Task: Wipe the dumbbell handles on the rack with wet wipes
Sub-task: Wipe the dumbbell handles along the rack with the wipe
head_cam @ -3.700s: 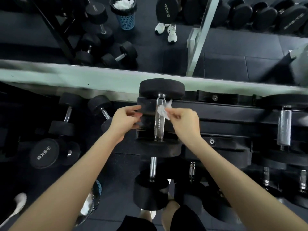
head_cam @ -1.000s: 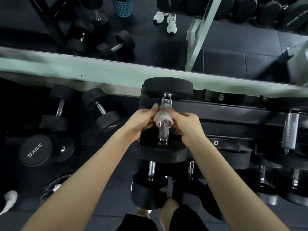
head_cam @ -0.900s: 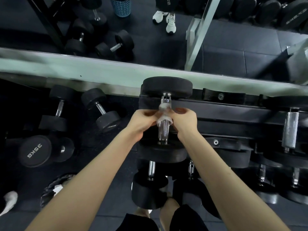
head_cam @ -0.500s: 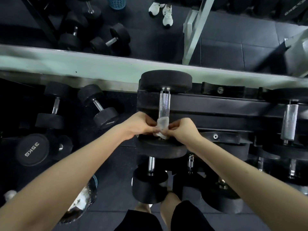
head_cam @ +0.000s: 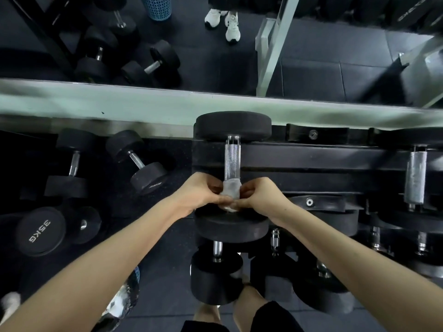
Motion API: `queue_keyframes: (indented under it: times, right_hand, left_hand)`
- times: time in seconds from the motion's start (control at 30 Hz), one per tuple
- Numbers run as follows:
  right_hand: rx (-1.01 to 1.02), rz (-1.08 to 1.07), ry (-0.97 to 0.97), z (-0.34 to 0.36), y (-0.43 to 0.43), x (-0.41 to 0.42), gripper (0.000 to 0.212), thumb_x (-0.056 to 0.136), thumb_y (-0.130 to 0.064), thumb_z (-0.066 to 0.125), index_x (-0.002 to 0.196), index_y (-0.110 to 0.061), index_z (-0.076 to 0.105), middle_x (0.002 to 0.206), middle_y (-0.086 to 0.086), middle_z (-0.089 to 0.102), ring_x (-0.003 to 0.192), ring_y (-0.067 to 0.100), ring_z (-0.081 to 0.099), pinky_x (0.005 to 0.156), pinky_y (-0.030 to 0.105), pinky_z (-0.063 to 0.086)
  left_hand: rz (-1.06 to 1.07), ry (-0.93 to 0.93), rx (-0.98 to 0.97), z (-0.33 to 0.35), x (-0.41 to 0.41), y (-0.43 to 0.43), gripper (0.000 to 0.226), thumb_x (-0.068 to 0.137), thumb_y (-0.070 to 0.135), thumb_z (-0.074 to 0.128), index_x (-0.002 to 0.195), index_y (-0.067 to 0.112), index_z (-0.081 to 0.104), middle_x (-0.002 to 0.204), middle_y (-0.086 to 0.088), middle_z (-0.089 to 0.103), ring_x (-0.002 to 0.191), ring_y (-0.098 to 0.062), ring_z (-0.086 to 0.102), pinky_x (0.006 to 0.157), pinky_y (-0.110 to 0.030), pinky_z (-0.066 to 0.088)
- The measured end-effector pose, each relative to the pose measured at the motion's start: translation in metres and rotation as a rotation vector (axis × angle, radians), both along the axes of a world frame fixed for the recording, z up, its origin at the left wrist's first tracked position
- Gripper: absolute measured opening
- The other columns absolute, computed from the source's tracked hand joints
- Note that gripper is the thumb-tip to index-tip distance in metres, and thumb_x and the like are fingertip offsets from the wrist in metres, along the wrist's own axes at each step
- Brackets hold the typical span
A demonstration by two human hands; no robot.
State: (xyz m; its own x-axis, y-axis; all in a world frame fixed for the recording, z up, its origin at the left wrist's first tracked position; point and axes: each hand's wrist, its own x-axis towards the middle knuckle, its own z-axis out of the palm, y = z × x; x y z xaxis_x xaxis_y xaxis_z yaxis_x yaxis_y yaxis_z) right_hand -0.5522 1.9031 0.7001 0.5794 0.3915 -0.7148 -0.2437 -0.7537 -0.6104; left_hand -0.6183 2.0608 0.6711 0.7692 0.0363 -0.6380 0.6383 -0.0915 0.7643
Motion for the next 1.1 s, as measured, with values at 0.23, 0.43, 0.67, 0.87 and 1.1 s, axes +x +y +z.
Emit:
queue_keyframes:
  times: [0.23, 0.43, 0.67, 0.87, 1.1]
  right_hand:
    - [0.367, -0.490, 0.098, 0.004, 0.013, 0.007, 0.019, 0.071, -0.003, 0.078, 0.089, -0.002, 0.073, 0.082, 0.009, 0.075, 0.075, 0.014, 0.072, 0.067, 0.018, 0.055]
    - [0.461, -0.792, 0.139, -0.001, 0.034, 0.015, 0.021, 0.069, 0.000, 0.078, 0.089, -0.005, 0.072, 0.087, 0.009, 0.075, 0.086, 0.023, 0.072, 0.084, 0.034, 0.055]
    - [0.484, -0.997, 0.141, 0.001, 0.054, 0.033, 0.014, 0.071, -0.001, 0.080, 0.082, -0.006, 0.072, 0.083, 0.011, 0.075, 0.083, 0.026, 0.071, 0.074, 0.032, 0.057]
    - [0.464, -0.925, 0.050, 0.004, 0.050, 0.023, 0.018, 0.075, -0.002, 0.076, 0.091, -0.005, 0.069, 0.088, 0.004, 0.072, 0.081, 0.014, 0.067, 0.070, 0.018, 0.053]
    - [0.198, -0.582, -0.298, 0.024, 0.011, -0.010, 0.013, 0.072, -0.010, 0.079, 0.083, -0.015, 0.072, 0.078, -0.001, 0.072, 0.079, 0.016, 0.070, 0.075, 0.028, 0.056]
  left_hand:
    - [0.578, -0.124, -0.324, 0.003, 0.010, -0.013, 0.023, 0.067, 0.003, 0.075, 0.090, 0.004, 0.071, 0.083, -0.006, 0.075, 0.080, -0.018, 0.071, 0.066, -0.021, 0.055]
    - [0.791, -0.201, -0.249, 0.009, 0.033, -0.019, 0.022, 0.065, 0.005, 0.077, 0.086, 0.005, 0.071, 0.077, -0.001, 0.074, 0.075, -0.012, 0.070, 0.065, -0.019, 0.054]
    - [0.965, -0.138, -0.314, 0.016, 0.057, -0.021, 0.016, 0.075, 0.006, 0.073, 0.089, 0.000, 0.067, 0.091, -0.015, 0.070, 0.087, -0.027, 0.067, 0.078, -0.036, 0.056]
    - [0.860, -0.125, -0.164, 0.023, 0.046, -0.022, 0.009, 0.077, 0.008, 0.074, 0.084, 0.005, 0.070, 0.072, -0.003, 0.070, 0.064, -0.009, 0.067, 0.060, -0.021, 0.055]
    - [0.452, -0.143, 0.251, 0.054, 0.005, -0.019, 0.010, 0.070, 0.023, 0.081, 0.076, 0.019, 0.073, 0.075, -0.005, 0.073, 0.076, -0.020, 0.070, 0.078, -0.040, 0.058]
